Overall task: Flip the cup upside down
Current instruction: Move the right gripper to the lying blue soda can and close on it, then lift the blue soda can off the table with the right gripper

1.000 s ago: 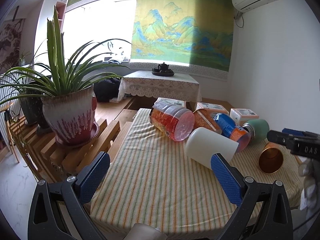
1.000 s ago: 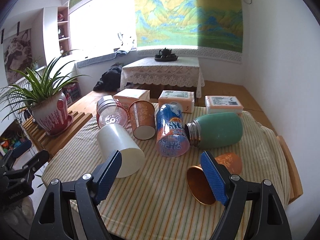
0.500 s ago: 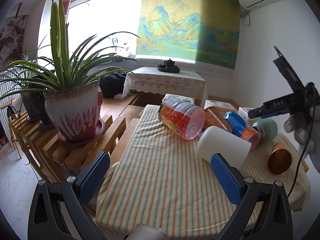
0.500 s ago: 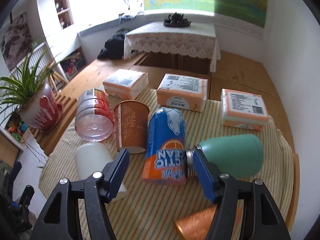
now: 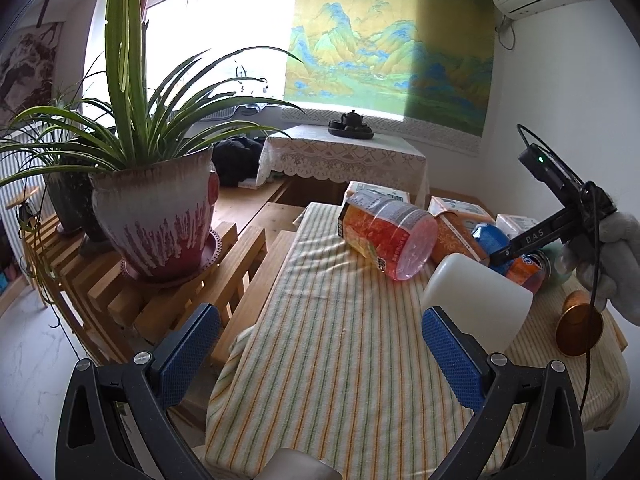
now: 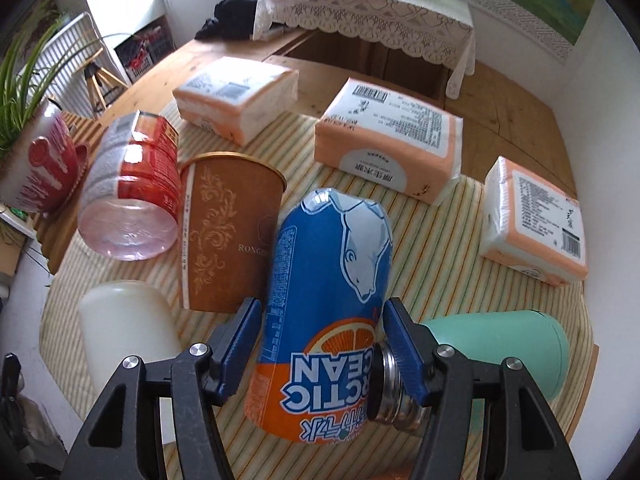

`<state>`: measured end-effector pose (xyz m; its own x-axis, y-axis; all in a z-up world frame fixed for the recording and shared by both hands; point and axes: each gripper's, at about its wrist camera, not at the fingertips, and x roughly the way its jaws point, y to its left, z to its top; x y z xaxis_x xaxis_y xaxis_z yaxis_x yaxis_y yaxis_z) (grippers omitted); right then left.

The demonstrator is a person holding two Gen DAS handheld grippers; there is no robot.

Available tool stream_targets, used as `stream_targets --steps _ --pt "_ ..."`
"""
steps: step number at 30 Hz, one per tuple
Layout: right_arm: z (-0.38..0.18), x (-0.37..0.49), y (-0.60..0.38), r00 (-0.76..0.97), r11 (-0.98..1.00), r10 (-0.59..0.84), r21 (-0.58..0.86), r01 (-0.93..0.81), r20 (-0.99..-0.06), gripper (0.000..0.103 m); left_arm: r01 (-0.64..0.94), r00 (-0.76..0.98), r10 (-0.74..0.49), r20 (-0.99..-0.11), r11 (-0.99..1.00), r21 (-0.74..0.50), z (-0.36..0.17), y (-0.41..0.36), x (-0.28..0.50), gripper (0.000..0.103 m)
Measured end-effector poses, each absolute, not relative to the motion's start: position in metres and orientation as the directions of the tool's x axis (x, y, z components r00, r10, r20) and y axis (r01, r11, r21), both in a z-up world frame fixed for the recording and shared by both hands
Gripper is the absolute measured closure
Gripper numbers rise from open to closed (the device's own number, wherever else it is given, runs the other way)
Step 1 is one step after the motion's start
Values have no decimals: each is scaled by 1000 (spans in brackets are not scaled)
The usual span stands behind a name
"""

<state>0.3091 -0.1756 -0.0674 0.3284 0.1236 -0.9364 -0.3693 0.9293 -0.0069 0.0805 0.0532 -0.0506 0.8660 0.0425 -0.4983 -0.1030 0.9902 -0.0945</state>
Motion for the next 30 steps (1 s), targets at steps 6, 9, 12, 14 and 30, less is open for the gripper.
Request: stream_targets --steps 6,9,12,14,30 --pt "-66 311 -177 335 934 124 -4 -358 -934 47 -103 868 44 -495 990 -92 -49 52 79 1" --pt "-62 310 -179 350 939 125 -3 -343 -928 48 -103 869 45 -493 990 -92 -48 52 78 1" --pt "-55 308 -183 363 945 143 17 -328 -921 48 -105 870 47 -492 990 -91 -47 52 75 1" --pt "-49 304 -184 373 947 152 27 -321 -915 49 -105 871 47 -490 990 -92 -46 53 74 1" --pt "11 199 -189 441 907 282 87 -412 -852 48 -71 885 22 -466 993 -90 -30 45 50 1"
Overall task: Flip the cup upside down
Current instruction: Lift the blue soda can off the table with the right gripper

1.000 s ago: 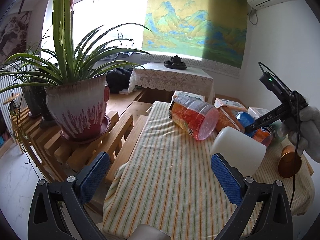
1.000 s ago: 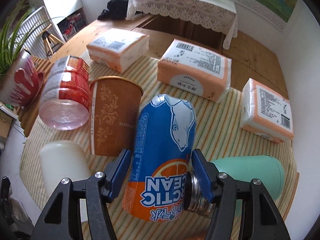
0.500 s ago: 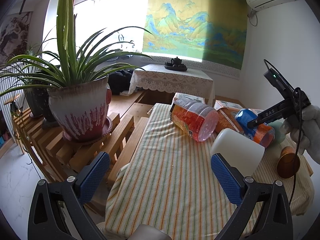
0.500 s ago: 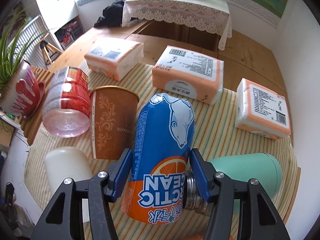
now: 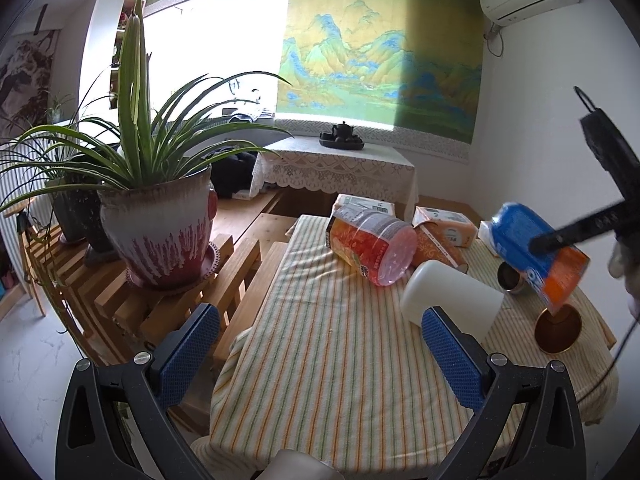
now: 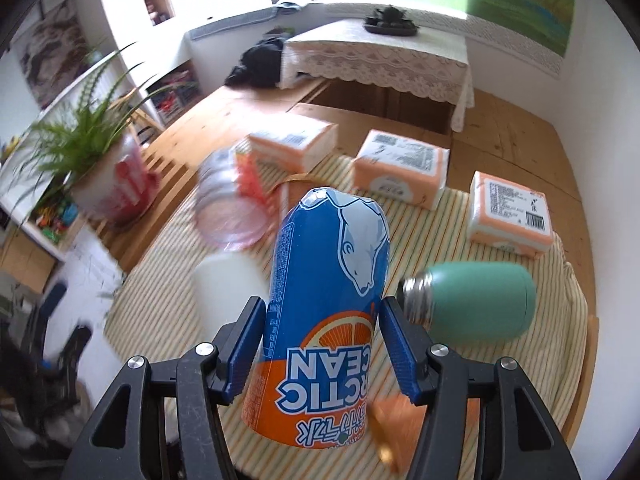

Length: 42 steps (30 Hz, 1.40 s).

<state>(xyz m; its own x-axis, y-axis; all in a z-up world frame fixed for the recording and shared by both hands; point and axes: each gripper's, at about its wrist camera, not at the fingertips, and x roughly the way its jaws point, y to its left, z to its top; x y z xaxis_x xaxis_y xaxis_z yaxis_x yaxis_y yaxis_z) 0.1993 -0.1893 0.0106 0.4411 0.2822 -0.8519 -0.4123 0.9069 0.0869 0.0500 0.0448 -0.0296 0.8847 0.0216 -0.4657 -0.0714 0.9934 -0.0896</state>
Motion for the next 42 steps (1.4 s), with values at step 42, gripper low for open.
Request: stream_targets --steps 42 --pt "-33 39 -302 556 937 341 232 -260 -758 39 211 540 -367 -757 930 -300 -43 -99 103 1"
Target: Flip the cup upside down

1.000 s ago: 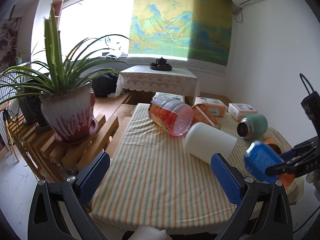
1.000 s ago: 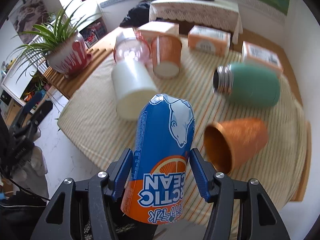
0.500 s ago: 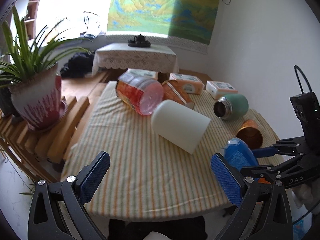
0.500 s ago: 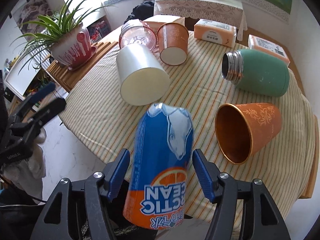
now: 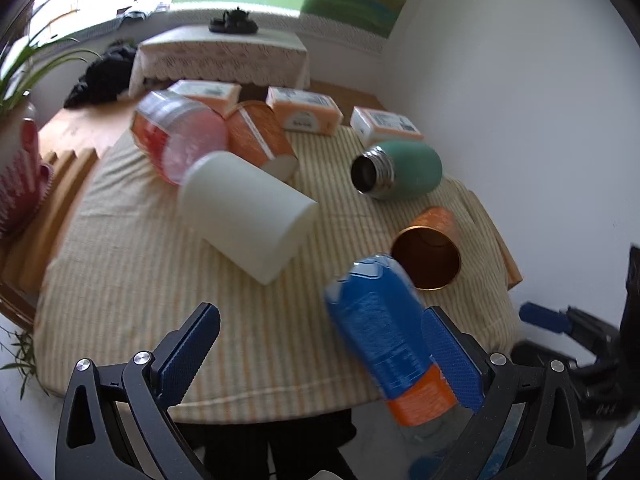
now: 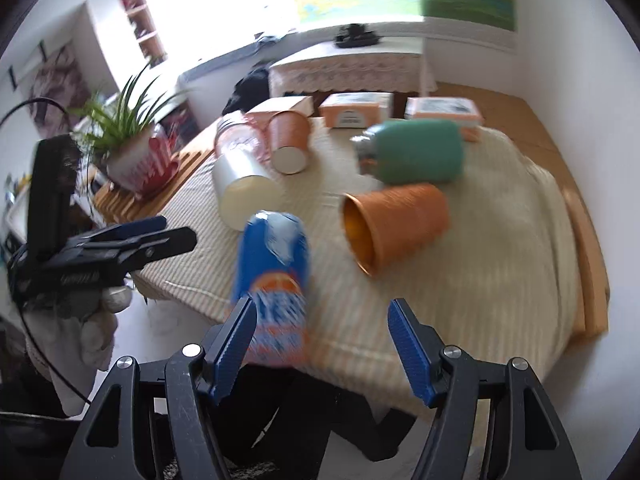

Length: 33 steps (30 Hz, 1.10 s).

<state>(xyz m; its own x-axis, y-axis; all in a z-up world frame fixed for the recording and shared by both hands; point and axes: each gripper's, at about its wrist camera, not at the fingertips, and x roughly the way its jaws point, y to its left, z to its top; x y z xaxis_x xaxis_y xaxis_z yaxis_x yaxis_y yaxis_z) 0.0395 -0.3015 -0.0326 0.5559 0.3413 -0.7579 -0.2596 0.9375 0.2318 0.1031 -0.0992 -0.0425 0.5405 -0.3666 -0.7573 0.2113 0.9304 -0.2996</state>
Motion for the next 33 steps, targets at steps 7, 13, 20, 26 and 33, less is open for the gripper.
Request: stream_targets --steps 7,13,20,26,33 --pt "-42 15 -341 590 947 320 258 -189 -741 39 193 466 -347 -814 937 -290 -53 -140 128 5" --pt "-47 6 -354 599 943 332 272 -191 -729 39 174 407 -339 -848 940 -293 -64 -158 141 8" --pt "-53 2 -367 610 942 330 289 -168 -721 39 150 357 -361 -861 932 -329 -80 -164 149 22" --pt "-59 2 -373 610 940 331 311 -143 -720 39 158 376 -378 -846 926 -344 -77 -159 140 25" --pt "-66 3 -367 596 935 344 324 -146 -726 39 237 590 -309 -746 949 -206 -43 -150 104 25"
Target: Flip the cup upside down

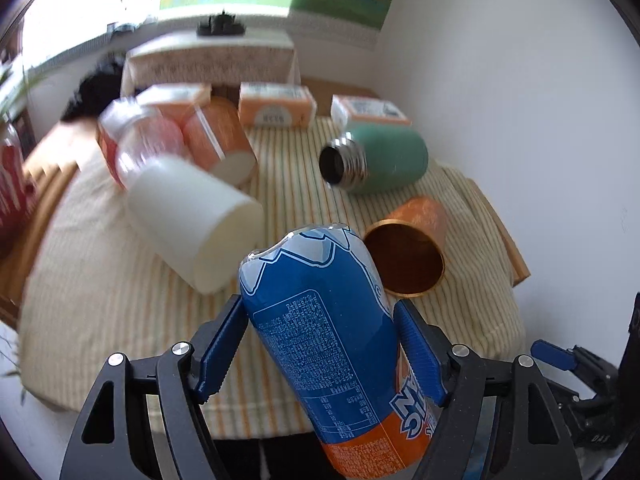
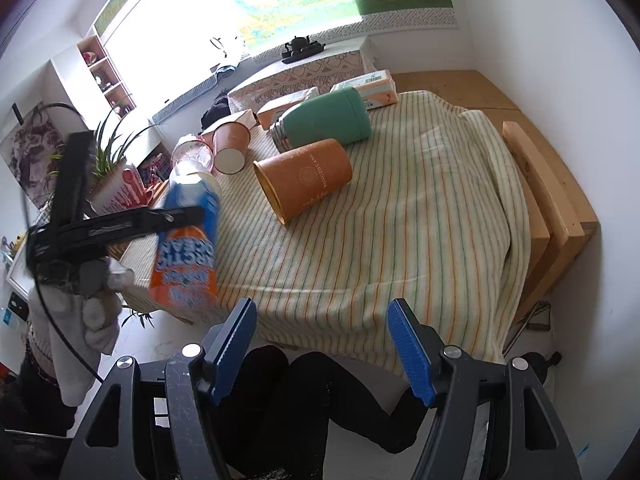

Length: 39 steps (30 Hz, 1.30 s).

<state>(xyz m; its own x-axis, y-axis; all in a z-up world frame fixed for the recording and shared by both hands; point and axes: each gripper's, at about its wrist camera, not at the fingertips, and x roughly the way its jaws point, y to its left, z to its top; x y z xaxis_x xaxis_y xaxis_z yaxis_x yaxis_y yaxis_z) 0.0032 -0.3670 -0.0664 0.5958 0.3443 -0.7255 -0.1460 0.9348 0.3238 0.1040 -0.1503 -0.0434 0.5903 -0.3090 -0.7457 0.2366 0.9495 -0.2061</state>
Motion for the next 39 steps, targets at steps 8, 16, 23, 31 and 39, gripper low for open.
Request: stream_targets --steps 8,16,23,31,39 --pt "-69 7 -352 590 926 368 340 -163 -719 39 195 889 -92 -449 962 189 -35 -179 69 25" --pt "-64 0 -346 614 934 348 315 -166 -709 39 202 924 -99 -369 946 253 -52 -189 51 25" --pt "-60 0 -347 620 931 353 327 -162 -701 39 215 935 -129 -330 946 241 -58 -179 31 24" --pt "-56 -2 -343 625 929 358 329 -168 -694 39 258 921 -159 -357 933 249 -61 -180 27 16" --pt "-57 -4 -342 623 929 360 330 -170 -694 39 277 914 -169 -369 924 263 -68 -185 29 4"
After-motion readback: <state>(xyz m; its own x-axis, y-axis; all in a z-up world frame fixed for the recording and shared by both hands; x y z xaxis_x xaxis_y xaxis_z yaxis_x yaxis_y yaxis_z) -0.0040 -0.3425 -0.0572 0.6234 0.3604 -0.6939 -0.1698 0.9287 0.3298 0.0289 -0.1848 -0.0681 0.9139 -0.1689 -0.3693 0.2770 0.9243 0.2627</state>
